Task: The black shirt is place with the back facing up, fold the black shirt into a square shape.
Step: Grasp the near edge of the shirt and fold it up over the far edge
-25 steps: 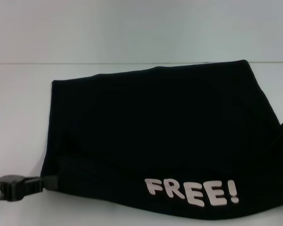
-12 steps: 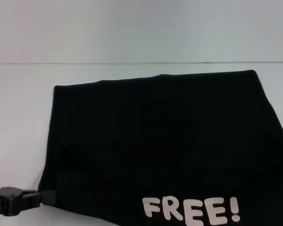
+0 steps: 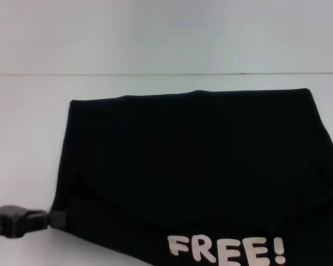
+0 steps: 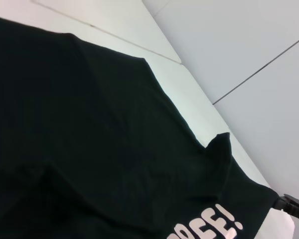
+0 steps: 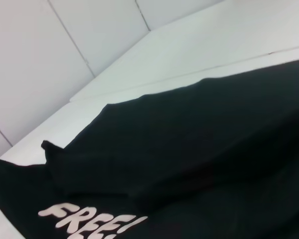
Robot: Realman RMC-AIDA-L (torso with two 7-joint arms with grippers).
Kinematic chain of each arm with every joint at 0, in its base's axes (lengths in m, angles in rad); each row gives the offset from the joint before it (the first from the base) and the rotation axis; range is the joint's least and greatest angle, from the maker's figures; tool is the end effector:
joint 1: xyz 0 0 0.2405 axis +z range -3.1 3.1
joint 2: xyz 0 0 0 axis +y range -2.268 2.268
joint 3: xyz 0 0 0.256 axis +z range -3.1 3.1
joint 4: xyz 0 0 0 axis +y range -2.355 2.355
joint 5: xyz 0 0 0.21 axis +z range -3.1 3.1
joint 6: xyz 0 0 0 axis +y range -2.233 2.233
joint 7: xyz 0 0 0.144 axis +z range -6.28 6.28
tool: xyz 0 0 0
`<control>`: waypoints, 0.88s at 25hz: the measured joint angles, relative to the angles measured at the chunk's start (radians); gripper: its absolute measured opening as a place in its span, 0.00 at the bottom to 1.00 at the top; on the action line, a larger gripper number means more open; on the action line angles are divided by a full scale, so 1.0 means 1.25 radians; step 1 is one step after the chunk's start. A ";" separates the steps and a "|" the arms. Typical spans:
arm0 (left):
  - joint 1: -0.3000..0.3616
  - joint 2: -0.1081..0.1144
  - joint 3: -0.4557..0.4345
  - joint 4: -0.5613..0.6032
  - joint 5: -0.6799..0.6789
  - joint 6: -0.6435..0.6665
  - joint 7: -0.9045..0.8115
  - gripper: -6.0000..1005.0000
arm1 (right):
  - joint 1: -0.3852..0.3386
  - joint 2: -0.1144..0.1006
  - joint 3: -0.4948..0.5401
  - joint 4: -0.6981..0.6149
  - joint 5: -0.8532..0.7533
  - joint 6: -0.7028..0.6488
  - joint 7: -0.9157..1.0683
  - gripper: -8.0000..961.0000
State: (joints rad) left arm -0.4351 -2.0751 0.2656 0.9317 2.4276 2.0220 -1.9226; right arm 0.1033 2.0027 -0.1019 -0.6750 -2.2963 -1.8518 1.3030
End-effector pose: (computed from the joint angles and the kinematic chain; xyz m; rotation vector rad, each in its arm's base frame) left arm -0.3097 0.2516 0.0674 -2.5934 -1.5248 -0.6376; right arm 0.4020 0.1487 0.0755 -2.2750 1.1442 0.6854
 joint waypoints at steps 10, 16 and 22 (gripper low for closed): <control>-0.124 0.047 0.001 -0.080 -0.013 -0.135 -0.037 0.01 | 0.143 -0.037 0.076 0.010 0.005 0.040 0.036 0.03; -0.220 0.072 0.008 -0.178 -0.013 -0.347 -0.048 0.01 | 0.264 -0.036 0.092 0.013 0.006 0.184 0.079 0.03; -0.289 0.073 0.038 -0.243 -0.012 -0.598 -0.046 0.01 | 0.370 -0.034 0.081 0.077 0.006 0.392 0.096 0.03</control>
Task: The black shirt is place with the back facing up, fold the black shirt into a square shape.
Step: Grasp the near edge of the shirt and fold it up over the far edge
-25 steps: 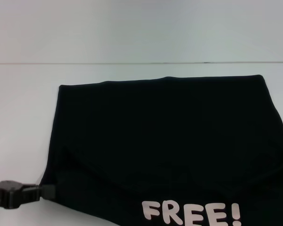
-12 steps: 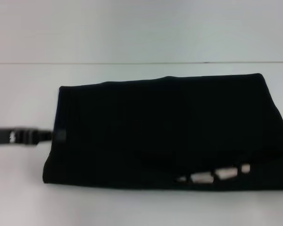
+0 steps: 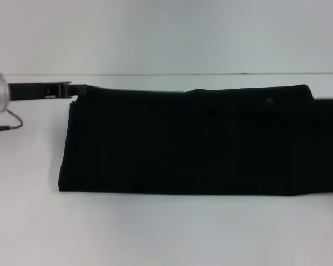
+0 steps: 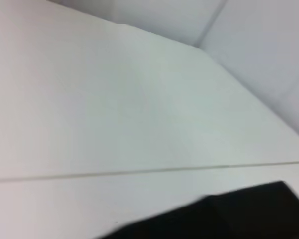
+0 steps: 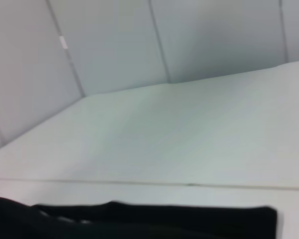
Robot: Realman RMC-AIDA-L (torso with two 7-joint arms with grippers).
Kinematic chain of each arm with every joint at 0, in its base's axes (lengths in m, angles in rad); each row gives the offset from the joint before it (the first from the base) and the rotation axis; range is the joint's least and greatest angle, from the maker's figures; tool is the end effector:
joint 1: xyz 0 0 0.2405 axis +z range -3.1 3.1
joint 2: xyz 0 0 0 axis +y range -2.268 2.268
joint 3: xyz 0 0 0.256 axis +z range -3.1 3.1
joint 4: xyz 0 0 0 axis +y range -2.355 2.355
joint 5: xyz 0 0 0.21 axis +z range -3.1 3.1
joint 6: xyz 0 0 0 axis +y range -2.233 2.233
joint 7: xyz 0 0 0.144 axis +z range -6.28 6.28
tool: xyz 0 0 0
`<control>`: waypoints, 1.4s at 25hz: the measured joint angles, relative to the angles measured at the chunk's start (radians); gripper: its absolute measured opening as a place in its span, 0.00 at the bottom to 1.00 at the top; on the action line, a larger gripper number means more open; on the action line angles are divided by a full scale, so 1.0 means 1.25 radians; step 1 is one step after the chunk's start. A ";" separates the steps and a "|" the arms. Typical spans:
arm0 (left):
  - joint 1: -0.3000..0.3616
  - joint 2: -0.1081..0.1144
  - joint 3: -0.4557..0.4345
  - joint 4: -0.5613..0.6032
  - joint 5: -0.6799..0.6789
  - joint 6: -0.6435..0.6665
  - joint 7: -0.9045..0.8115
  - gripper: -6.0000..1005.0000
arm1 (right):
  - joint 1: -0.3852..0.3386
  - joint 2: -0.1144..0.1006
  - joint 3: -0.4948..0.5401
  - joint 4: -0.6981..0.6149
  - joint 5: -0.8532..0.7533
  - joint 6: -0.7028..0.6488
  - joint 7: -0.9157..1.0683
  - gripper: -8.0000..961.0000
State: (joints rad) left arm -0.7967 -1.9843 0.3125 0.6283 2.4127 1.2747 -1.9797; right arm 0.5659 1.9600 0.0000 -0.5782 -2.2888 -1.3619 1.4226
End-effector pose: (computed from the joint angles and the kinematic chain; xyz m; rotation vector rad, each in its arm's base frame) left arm -0.2658 0.4253 0.0623 -2.2471 -1.2610 -0.5305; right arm 0.3566 0.3522 0.0974 -2.0724 0.9579 0.6360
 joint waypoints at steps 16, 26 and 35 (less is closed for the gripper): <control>-0.034 -0.060 0.190 -0.067 -0.002 -0.400 -0.007 0.01 | 0.231 0.060 -0.094 0.192 0.013 0.591 -0.071 0.03; -0.039 -0.062 0.192 -0.064 -0.002 -0.452 -0.007 0.01 | 0.244 0.053 -0.132 0.195 0.085 0.611 -0.081 0.03; -0.046 -0.064 0.192 -0.064 -0.003 -0.507 -0.007 0.01 | 0.260 0.049 -0.158 0.200 0.095 0.649 -0.081 0.03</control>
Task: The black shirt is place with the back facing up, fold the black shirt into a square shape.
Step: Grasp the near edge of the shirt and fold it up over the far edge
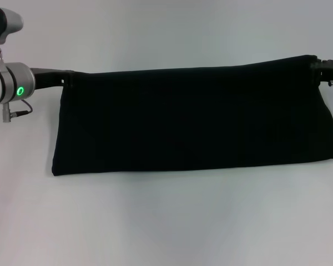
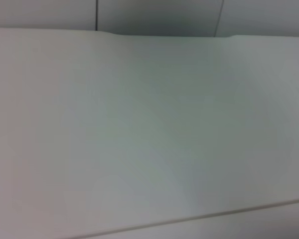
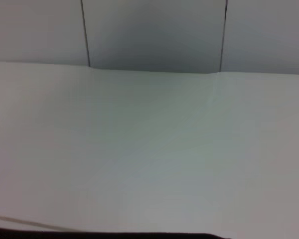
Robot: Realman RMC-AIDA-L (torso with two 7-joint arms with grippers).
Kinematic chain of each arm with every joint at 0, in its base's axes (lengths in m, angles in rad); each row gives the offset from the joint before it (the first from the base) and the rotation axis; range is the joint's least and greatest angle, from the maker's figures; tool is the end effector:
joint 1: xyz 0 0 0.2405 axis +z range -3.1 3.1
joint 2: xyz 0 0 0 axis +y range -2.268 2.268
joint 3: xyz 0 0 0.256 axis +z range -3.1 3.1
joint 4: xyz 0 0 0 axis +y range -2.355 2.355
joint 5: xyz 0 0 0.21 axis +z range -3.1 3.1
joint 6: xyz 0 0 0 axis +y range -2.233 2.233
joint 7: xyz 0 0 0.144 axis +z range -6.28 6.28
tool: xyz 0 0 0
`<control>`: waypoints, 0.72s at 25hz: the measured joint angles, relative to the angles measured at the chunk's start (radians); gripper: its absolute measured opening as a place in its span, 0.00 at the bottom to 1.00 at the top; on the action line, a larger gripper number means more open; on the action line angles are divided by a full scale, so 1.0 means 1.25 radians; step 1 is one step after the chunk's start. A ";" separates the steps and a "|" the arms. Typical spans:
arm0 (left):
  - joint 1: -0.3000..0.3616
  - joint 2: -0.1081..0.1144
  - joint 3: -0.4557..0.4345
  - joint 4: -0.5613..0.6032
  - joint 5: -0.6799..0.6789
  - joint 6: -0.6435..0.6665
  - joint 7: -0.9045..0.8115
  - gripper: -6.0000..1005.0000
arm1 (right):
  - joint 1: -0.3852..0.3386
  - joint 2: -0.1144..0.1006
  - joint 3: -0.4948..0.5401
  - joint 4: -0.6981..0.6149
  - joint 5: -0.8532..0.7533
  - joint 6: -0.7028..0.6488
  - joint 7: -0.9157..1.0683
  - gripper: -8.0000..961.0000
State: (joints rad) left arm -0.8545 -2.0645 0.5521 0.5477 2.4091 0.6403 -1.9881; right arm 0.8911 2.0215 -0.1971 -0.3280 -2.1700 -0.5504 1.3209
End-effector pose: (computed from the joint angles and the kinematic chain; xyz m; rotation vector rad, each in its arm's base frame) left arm -0.2666 0.4726 0.0313 -1.9510 -1.0475 -0.2662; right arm 0.2878 0.4740 0.0340 -1.8889 0.8664 0.3083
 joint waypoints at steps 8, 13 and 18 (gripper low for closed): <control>-0.004 -0.014 0.000 -0.021 0.000 -0.069 0.009 0.01 | 0.015 0.002 -0.018 0.018 0.000 0.046 -0.008 0.03; -0.009 -0.016 0.000 -0.038 0.000 -0.089 0.012 0.01 | 0.018 0.001 -0.018 0.029 0.000 0.056 -0.011 0.03; -0.009 -0.017 0.000 -0.045 0.000 -0.093 0.012 0.01 | 0.017 0.000 -0.018 0.036 0.000 0.058 -0.011 0.03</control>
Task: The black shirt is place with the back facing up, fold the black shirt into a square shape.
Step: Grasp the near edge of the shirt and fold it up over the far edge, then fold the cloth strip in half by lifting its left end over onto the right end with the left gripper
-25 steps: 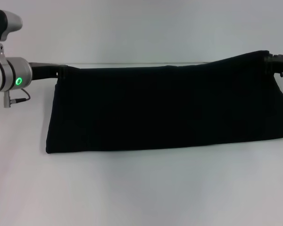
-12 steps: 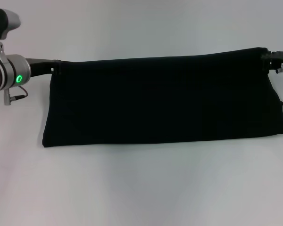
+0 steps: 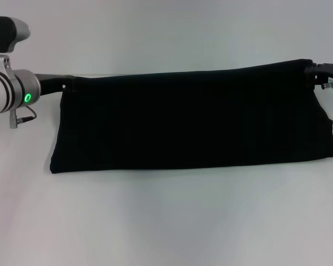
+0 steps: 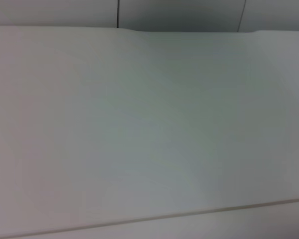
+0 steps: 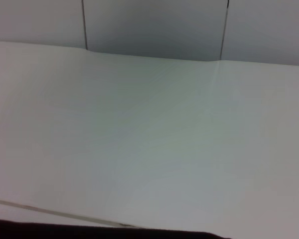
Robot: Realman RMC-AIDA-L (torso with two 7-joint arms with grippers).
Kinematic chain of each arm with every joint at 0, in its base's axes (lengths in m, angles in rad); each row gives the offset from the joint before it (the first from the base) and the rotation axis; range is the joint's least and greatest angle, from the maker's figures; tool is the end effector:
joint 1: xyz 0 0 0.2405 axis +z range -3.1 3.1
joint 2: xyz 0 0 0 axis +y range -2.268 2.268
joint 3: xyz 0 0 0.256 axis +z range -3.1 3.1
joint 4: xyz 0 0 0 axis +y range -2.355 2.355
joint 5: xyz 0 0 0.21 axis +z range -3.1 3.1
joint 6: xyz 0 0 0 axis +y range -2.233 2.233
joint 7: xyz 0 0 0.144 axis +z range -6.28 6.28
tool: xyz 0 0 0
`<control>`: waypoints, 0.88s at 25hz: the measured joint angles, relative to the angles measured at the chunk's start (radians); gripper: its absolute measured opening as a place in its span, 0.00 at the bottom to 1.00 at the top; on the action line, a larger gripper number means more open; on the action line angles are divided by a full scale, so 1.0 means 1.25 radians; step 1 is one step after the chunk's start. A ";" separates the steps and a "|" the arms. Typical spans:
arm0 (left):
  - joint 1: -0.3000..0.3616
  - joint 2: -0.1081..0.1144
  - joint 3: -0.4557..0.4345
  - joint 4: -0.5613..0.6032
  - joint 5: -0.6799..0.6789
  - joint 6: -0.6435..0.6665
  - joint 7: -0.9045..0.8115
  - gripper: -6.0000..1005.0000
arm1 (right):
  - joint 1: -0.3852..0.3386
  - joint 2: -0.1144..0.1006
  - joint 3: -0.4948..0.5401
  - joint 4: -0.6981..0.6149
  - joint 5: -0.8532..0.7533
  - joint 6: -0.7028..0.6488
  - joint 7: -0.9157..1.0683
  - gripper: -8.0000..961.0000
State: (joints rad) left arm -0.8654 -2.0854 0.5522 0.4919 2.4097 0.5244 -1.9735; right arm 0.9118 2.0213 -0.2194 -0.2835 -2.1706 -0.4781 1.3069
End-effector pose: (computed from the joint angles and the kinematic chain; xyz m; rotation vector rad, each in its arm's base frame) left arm -0.2718 0.4721 0.0169 -1.8972 -1.0512 -0.2359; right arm 0.2855 0.4766 0.0240 -1.8911 0.8633 0.2511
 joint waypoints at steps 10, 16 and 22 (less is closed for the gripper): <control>0.001 -0.012 -0.006 -0.009 0.000 -0.033 -0.011 0.01 | -0.021 0.012 -0.001 -0.016 0.000 -0.011 0.007 0.18; 0.006 -0.014 -0.008 -0.025 -0.005 -0.127 -0.039 0.21 | -0.033 0.022 0.004 -0.057 0.010 -0.009 0.009 0.31; 0.012 -0.002 -0.018 -0.022 -0.008 -0.092 -0.066 0.45 | -0.061 0.002 -0.009 -0.065 0.014 -0.061 0.084 0.48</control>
State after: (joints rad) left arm -0.8498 -2.0883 0.5292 0.4644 2.3994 0.4093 -2.0565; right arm 0.8356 2.0240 -0.2308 -0.3651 -2.1526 -0.5546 1.4117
